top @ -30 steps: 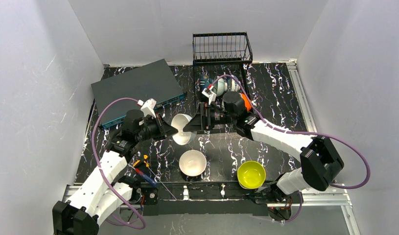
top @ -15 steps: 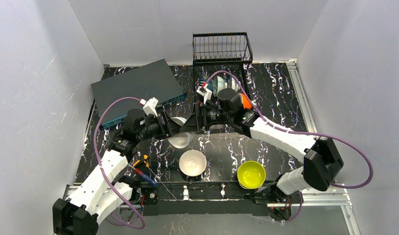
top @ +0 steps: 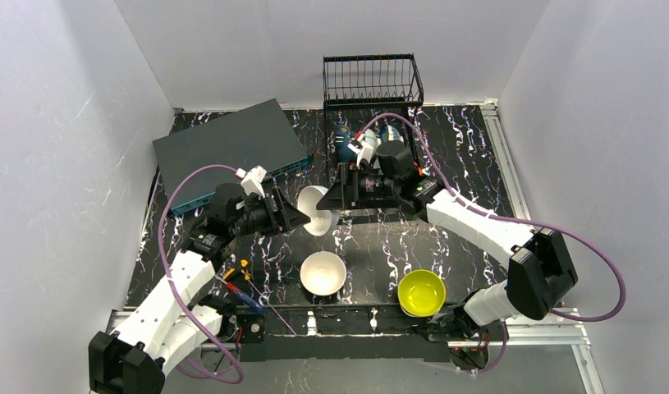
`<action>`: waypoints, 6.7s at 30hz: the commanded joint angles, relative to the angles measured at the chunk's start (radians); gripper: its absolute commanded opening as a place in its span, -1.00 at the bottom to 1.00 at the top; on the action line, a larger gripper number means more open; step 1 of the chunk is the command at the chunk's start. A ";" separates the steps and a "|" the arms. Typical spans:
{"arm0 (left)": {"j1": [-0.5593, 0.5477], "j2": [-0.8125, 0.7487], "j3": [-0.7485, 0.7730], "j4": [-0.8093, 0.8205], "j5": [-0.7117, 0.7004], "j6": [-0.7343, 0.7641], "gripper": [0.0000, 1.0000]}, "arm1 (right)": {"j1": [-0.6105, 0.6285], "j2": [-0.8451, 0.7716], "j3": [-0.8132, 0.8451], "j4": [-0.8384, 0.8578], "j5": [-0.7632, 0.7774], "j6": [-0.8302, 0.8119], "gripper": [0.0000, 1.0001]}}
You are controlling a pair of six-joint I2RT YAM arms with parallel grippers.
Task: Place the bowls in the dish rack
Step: Pick up the bowl from the center of the board, then place the bowl in the dish rack, then adjust the dish rack at the center of the board.
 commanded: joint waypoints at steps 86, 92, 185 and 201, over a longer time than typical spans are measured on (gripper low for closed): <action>0.168 0.154 0.182 -0.190 -0.263 0.519 0.96 | -0.074 0.482 0.340 -0.159 0.681 -0.247 -0.97; 0.167 0.159 0.185 -0.191 -0.263 0.519 0.96 | -0.075 0.485 0.305 -0.149 0.654 -0.219 -0.97; 0.168 0.157 0.183 -0.193 -0.268 0.512 0.96 | -0.675 -0.017 -0.284 -0.226 0.154 -0.238 -0.97; 0.168 0.148 0.180 -0.199 -0.262 0.510 0.96 | -0.424 -0.249 -0.448 -0.307 0.167 -0.078 -0.97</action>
